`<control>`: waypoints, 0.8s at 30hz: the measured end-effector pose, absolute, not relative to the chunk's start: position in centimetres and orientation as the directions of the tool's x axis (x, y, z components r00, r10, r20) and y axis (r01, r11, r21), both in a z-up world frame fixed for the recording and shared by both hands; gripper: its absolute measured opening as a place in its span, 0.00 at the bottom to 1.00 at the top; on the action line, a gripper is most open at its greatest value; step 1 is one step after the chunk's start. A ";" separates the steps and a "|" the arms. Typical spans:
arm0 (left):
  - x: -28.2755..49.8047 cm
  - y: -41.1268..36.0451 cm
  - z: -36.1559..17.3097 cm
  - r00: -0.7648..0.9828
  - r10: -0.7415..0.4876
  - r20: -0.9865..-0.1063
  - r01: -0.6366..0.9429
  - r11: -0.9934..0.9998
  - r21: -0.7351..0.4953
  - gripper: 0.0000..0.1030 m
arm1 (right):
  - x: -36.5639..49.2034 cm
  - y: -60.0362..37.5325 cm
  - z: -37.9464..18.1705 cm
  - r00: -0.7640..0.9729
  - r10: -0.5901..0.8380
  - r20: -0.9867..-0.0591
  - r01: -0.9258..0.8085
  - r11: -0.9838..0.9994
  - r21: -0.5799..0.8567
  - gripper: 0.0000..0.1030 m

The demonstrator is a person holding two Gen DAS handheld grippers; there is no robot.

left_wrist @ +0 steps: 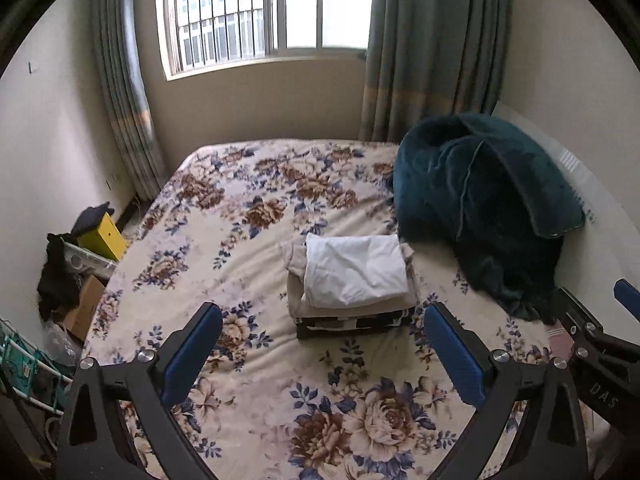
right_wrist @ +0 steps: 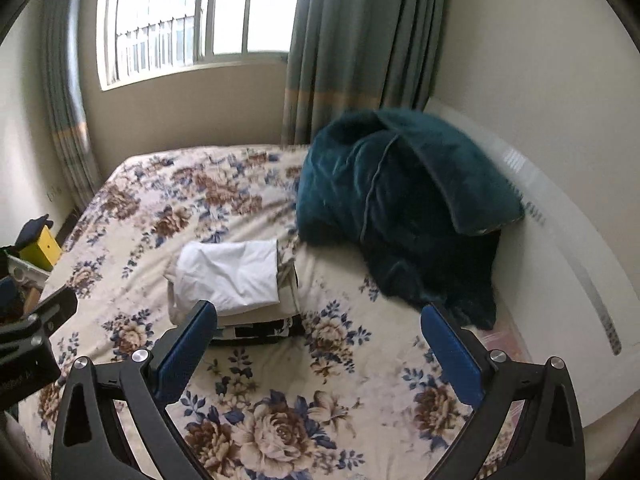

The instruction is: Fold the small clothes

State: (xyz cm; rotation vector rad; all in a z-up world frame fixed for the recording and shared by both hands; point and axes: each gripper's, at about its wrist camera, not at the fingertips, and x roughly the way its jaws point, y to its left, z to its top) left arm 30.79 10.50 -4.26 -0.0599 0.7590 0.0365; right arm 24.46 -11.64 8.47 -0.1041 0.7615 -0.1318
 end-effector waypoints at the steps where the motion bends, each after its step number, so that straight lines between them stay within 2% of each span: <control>1: 29.8 10.4 -3.6 0.734 0.010 -0.680 -0.053 0.998 -0.042 1.00 | 23.4 -11.7 9.4 0.723 -0.150 -0.674 0.078 0.988 -0.136 1.00; 12: 22.0 10.1 0.6 0.791 0.004 -0.612 -0.038 0.998 -0.043 1.00 | 13.2 -12.1 17.9 0.808 -0.089 -0.583 0.037 0.994 -0.100 1.00; 24: 19.3 9.4 1.9 0.814 0.034 -0.579 -0.062 0.998 -0.029 1.00 | 9.7 -12.9 19.8 0.816 -0.045 -0.576 -0.001 0.997 -0.079 1.00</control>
